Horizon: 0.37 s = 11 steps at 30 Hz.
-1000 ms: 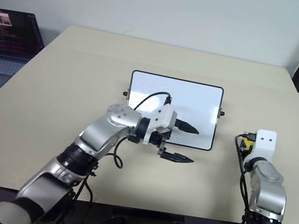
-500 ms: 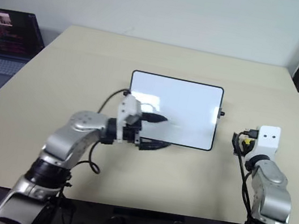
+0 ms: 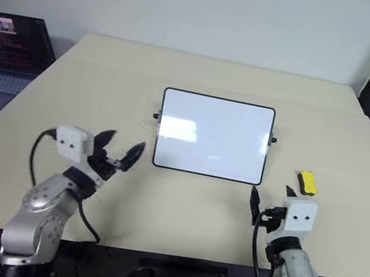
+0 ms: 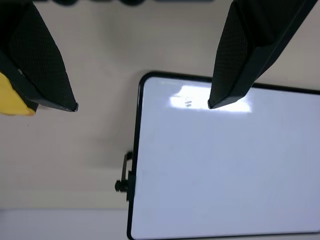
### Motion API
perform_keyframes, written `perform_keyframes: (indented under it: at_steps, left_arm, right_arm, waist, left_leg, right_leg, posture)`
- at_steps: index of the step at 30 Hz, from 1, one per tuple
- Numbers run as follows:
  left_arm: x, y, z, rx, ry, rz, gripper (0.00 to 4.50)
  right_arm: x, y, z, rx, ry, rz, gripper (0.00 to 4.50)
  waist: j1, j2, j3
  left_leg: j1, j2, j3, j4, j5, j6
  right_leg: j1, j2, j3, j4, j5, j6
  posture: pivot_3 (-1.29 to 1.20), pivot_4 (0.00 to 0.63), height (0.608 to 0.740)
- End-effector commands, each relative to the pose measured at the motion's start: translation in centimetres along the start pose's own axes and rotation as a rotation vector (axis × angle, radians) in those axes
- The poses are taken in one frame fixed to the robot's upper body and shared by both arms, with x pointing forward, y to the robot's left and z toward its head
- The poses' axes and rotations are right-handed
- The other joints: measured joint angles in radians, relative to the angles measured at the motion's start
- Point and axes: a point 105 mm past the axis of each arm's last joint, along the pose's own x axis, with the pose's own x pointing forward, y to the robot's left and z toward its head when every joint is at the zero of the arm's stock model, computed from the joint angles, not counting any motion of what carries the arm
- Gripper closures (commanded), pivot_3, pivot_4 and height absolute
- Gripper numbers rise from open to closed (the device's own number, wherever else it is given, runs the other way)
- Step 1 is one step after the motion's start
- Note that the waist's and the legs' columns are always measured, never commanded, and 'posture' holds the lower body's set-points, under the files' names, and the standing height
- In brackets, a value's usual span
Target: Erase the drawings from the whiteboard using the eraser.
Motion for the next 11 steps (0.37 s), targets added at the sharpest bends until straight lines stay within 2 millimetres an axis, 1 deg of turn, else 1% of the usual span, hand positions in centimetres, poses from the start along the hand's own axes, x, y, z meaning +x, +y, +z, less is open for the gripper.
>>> perform_keyframes:
  at_steps: [1, 2, 5, 8, 10, 11]
  left_arm:
    - [-0.4, 0.5, 1.1, 0.06, -0.057, 0.076, 0.0]
    - [-0.2, 0.2, 1.0, 0.065, -0.056, 0.075, 0.0]
    - [0.1, -1.1, 1.0, 0.08, -0.061, 0.034, 0.0]
    - [0.3, -2.2, 0.1, 0.073, -0.035, 0.012, 0.0]
    - [0.6, -2.7, -0.1, 0.068, -0.032, -0.019, 0.0]
    - [0.8, -3.0, -0.1, 0.067, -0.035, -0.032, 0.0]
  right_arm:
    - [-0.2, -0.8, 0.8, -0.017, -0.052, -0.015, 0.03]
    - [-0.2, -1.2, 0.8, -0.016, -0.051, -0.016, 0.03]
    - [-0.4, -1.3, 1.3, -0.014, -0.056, -0.016, 0.03]
    - [-0.6, -1.7, 1.2, -0.025, -0.043, -0.03, 0.03]
    - [-0.7, -1.1, 1.2, -0.02, -0.025, -0.009, 0.03]
    - [-0.7, -0.9, 1.0, -0.02, -0.015, 0.005, 0.03]
  waist:
    - [0.003, -0.001, 0.0]
    - [0.003, -0.001, 0.0]
    - [0.004, -0.001, -0.001]
    - [0.003, -0.002, -0.001]
    - [0.003, -0.002, -0.001]
    - [0.003, -0.002, -0.001]
  left_leg:
    - [0.0, 0.0, 0.0, 0.001, -0.001, -0.001]
    - [0.0, 0.0, 0.0, 0.003, -0.004, -0.006]
    - [0.0, -0.001, 0.001, 0.005, -0.004, -0.006]
    - [0.0, -0.001, 0.001, 0.005, -0.004, -0.006]
    - [0.0, -0.001, 0.001, 0.005, -0.003, -0.005]
    - [-0.001, 0.0, 0.001, 0.005, -0.001, -0.001]
  right_leg:
    - [-0.001, 0.0, 0.0, -0.001, 0.0, 0.0]
    - [-0.001, -0.001, 0.0, -0.001, 0.0, 0.0]
    - [0.0, -0.002, 0.0, -0.002, 0.0, 0.0]
    - [-0.001, -0.002, 0.0, -0.002, 0.0, 0.0]
    - [0.0, -0.002, 0.0, -0.001, 0.0, 0.0]
    - [0.001, -0.002, 0.0, 0.001, 0.0, 0.0]
  posture:
    - [0.0, 0.15, 0.74]
    - [0.0, 0.15, 0.74]
    - [0.0, 0.15, 0.74]
    - [0.0, 0.15, 0.74]
    - [0.0, 0.15, 0.74]
    - [0.0, 0.15, 0.74]
